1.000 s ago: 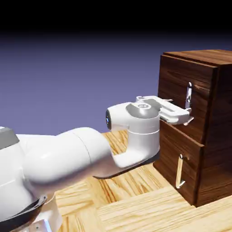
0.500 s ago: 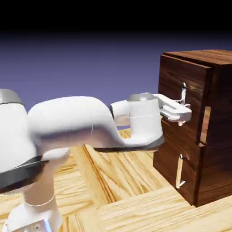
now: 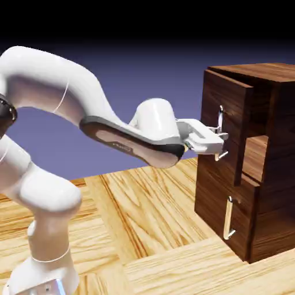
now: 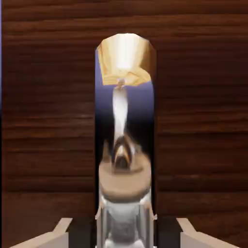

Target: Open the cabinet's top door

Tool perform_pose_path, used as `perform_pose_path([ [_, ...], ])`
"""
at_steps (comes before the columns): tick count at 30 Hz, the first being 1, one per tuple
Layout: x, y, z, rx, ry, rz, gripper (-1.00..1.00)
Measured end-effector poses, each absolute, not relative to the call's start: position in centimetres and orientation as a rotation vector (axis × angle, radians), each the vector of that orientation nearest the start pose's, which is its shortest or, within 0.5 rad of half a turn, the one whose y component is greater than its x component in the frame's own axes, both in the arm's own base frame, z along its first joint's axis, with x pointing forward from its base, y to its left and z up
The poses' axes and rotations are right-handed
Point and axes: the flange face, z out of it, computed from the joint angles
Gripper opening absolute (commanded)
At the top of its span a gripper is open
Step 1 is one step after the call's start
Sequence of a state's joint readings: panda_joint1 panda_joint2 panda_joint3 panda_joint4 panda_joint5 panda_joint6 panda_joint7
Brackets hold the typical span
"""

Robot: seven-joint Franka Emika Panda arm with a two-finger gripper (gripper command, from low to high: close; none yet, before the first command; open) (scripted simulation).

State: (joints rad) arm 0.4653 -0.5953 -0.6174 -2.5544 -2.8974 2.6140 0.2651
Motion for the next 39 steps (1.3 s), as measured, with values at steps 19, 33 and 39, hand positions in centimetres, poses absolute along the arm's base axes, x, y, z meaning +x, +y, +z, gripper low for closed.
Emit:
perform_pose_path([
  [19,34.4,0.7,45.8,0.947,1.260,0.221,-1.00],
  [33,31.1,8.3,45.8,1.111,1.111,0.000,-1.00],
  [39,30.2,12.8,45.8,1.196,1.022,-0.123,-1.00],
])
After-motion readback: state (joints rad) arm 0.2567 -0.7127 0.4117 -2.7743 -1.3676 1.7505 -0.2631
